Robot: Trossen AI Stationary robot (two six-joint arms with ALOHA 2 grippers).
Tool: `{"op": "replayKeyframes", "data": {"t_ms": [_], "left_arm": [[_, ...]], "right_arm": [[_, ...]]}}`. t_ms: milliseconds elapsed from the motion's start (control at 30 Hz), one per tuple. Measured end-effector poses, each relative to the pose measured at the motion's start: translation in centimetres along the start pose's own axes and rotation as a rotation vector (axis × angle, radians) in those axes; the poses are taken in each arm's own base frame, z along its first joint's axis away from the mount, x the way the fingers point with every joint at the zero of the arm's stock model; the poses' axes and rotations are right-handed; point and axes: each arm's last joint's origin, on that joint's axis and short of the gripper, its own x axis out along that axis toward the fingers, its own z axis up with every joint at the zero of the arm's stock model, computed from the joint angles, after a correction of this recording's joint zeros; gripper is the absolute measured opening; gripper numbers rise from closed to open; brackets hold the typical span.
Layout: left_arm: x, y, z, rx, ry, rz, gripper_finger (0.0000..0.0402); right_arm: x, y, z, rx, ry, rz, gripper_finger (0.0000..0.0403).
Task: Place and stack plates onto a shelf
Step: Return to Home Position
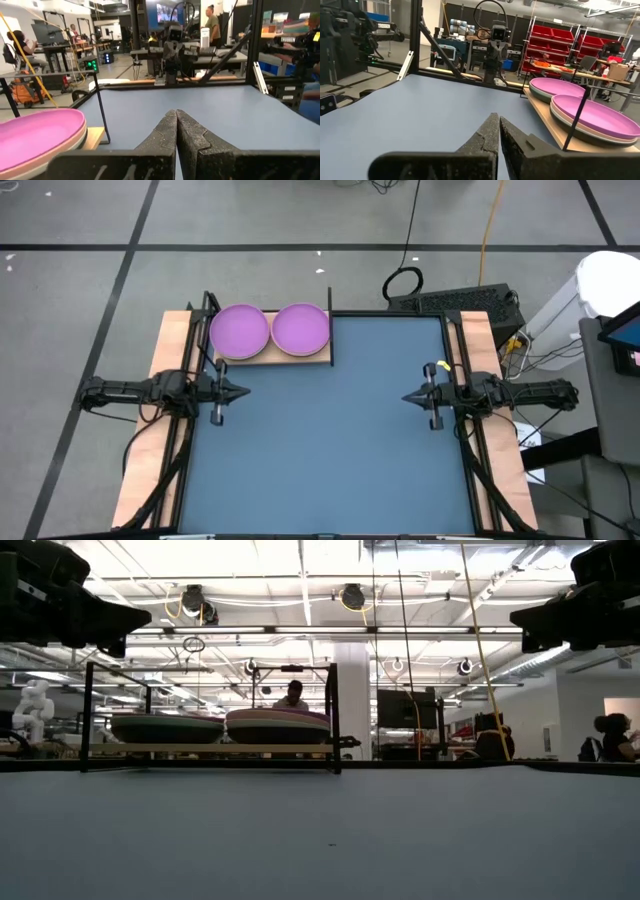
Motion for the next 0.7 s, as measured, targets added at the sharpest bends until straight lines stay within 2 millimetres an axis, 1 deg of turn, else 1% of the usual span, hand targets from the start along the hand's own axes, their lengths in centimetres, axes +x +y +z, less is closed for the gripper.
{"op": "replayKeyframes", "data": {"t_ms": [700], "left_arm": [[0.0, 0.0, 0.17, -0.001, -0.017, -0.002, 0.0001]], "right_arm": [[0.0, -0.15, -0.03, 0.0, 0.003, -0.016, 0.0]]}}
